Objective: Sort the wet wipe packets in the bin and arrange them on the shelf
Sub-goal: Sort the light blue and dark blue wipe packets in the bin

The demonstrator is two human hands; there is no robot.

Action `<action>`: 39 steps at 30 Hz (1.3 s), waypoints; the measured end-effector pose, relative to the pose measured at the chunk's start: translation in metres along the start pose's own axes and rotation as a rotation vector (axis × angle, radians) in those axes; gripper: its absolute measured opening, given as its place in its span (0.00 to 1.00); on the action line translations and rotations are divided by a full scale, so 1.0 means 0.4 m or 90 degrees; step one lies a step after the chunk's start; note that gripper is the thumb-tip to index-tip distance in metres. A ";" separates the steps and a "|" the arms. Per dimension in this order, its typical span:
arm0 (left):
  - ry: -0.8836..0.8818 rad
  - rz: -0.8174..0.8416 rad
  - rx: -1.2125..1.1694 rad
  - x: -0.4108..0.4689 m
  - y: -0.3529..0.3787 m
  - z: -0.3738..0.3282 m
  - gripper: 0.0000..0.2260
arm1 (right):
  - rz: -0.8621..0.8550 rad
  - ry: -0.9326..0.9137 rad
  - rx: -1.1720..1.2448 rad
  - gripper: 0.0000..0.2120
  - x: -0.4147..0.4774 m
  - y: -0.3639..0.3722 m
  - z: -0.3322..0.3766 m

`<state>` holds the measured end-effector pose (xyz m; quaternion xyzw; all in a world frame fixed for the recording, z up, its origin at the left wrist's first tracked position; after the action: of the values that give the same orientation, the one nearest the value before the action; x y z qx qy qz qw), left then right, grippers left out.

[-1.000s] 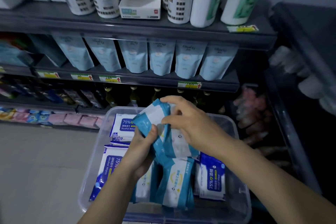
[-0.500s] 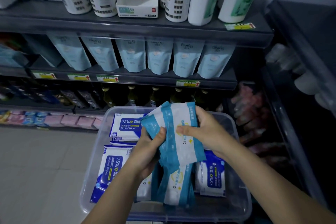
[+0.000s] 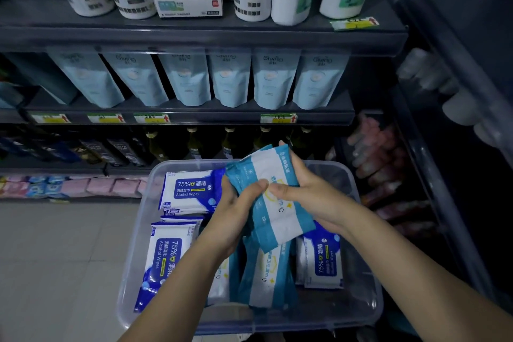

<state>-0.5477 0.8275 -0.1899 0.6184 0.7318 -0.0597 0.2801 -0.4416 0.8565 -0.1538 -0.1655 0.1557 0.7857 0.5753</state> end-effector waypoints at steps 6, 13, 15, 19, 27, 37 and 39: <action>-0.007 0.076 0.078 0.034 0.087 -0.029 0.14 | -0.049 0.009 0.069 0.31 -0.002 -0.069 -0.006; -0.071 0.191 0.184 0.079 0.184 0.036 0.40 | -0.184 -0.037 0.117 0.23 -0.033 -0.175 -0.019; -0.004 0.177 0.290 0.095 0.186 0.038 0.45 | -0.231 -0.046 0.137 0.20 -0.045 -0.205 -0.029; 0.294 0.104 0.588 0.100 0.124 0.018 0.29 | -0.306 -0.030 0.174 0.18 -0.065 -0.266 -0.071; 0.327 0.244 0.903 0.045 0.029 0.196 0.16 | -0.300 -0.001 0.094 0.27 -0.057 -0.280 -0.121; 0.197 0.163 0.730 0.091 0.019 0.151 0.20 | -0.308 0.002 0.076 0.24 -0.022 -0.297 -0.082; 0.163 0.082 0.721 0.127 0.030 0.122 0.18 | -0.315 -0.005 0.077 0.23 -0.021 -0.311 -0.067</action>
<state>-0.5239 0.8534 -0.2521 0.7171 0.5751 -0.3493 -0.1817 -0.3181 0.8737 -0.1808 -0.1607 0.1551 0.6110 0.7595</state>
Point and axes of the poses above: each hand's wrist, its own x-axis towards the middle knuckle, its own y-axis out of the palm, z = x × y, the point moved 8 cm from there along x, towards the middle knuckle, and after that the axes turned 10 degrees about -z, right-handed, at the moved point
